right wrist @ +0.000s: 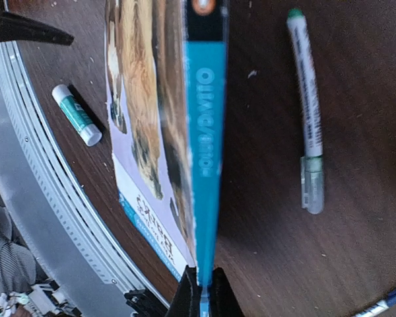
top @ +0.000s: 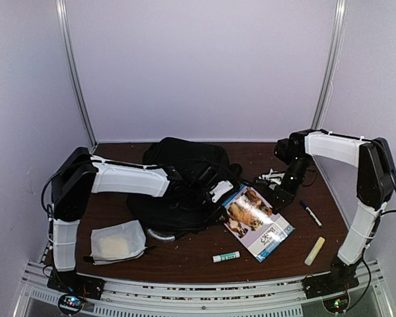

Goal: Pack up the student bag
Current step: Pick up the book from the center of the board, then pass from the right arm to the left

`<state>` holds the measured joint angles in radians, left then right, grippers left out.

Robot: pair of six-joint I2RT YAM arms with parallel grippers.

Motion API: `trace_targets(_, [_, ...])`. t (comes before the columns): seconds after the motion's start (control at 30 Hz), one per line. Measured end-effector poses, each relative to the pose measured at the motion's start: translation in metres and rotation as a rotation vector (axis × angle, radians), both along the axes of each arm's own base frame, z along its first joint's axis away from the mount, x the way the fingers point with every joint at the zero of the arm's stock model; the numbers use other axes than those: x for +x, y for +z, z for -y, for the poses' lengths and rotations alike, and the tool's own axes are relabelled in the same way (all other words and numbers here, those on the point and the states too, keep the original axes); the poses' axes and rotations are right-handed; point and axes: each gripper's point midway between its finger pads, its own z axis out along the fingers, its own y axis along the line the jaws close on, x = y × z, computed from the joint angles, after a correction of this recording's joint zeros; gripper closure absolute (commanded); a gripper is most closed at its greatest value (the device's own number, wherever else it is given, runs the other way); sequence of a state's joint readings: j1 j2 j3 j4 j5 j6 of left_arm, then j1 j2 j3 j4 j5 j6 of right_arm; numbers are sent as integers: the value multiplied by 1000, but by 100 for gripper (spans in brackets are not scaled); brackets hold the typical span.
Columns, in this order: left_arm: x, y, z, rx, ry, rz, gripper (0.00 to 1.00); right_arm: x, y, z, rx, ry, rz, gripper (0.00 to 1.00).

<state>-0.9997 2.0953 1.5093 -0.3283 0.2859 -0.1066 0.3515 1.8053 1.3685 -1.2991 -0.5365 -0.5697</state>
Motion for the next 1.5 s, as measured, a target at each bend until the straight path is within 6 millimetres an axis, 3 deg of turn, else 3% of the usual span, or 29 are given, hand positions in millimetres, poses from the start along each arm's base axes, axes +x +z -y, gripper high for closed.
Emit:
trace_targets(0.1, [-2,43,-8,-51,-21,55,50,13,35,-2,26,38,118,100])
trace_targets(0.2, [-1,90,-12,-126,-32,117,49,17,58,0,24,77,199,100])
trace_targets(0.3, [6,132,-21,-192,-11,178,43,15,70,3,2,124,242,100])
trace_targets(0.37, [14,149,-26,-220,11,204,43,13,73,4,-14,156,259,100])
trace_targets(0.43, [24,157,-31,-236,34,211,43,11,74,2,-25,187,270,100])
trace_targets(0.53, [34,153,-29,-247,39,190,42,8,76,-2,-35,229,290,100])
trace_targets(0.7, [26,136,-12,-293,-23,104,41,1,86,-13,-35,303,345,100])
trace_targets(0.77, [19,134,-6,-319,-60,69,19,-1,91,-17,-27,323,365,100])
trace_targets(0.83, [11,136,-1,-354,-103,36,18,-3,94,-19,-27,342,379,100])
trace_targets(0.9, [5,137,3,-378,-131,0,23,-3,97,-21,-30,354,391,100])
trace_targets(1.07, [-2,128,11,-394,-167,-52,49,-2,103,-26,-26,372,416,100])
trace_targets(1.13, [-3,125,15,-395,-184,-68,74,-2,106,-30,-21,383,428,100])
trace_targets(1.2, [-4,125,18,-401,-200,-87,91,-3,109,-33,-17,397,439,100])
trace_targets(1.3, [-10,127,20,-417,-236,-113,100,-4,110,-35,-29,417,449,100])
trace_targets(1.4, [-17,128,20,-428,-260,-148,100,-4,110,-34,-36,423,454,97])
trace_targets(1.5, [-18,130,19,-434,-263,-164,100,-5,112,-34,-32,426,466,71])
